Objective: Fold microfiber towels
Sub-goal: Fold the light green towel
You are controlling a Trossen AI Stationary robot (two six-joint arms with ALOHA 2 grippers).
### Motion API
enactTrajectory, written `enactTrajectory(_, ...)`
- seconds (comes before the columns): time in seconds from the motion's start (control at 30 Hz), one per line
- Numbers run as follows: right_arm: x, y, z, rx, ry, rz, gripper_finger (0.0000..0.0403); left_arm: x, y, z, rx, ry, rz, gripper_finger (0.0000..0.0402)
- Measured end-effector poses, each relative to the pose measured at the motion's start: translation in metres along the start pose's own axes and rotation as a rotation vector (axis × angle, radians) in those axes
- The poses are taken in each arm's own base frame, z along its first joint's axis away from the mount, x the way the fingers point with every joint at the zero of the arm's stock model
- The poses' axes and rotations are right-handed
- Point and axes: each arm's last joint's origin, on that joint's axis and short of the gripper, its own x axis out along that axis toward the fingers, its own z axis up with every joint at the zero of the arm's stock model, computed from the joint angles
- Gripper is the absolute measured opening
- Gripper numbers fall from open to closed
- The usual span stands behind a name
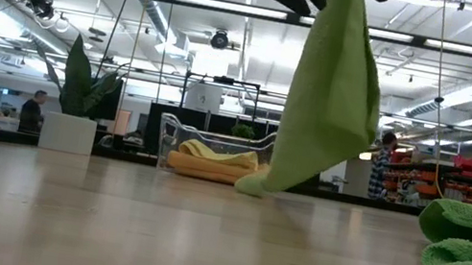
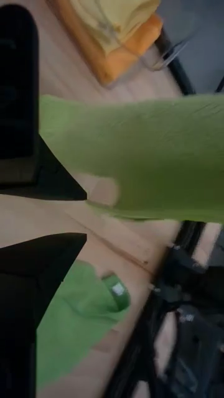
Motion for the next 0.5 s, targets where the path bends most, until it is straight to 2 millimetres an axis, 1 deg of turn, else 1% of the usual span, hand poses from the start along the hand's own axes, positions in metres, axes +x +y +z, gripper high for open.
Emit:
enactTrajectory(0.17,0.0,0.001,0.001,-0.009,-0.008,0.01,0.0,0.009,-0.002,-0.004,-0.011,0.017,-0.02,0.0103)
enactTrajectory(0.23,0.0,0.001,0.002,-0.018,-0.015,0.024,0.0,0.015,-0.004,-0.003,-0.035,-0.009,-0.033,0.0103)
enactTrajectory(0.37,0.0,0.003,0.005,-0.027,-0.031,0.041,0.0,0.02,-0.005,-0.002,-0.047,-0.007,-0.051,0.0103)
enactTrajectory(0.5,0.0,0.003,0.005,-0.028,-0.034,0.046,0.0,0.025,-0.004,-0.006,-0.028,0.006,-0.051,0.0103)
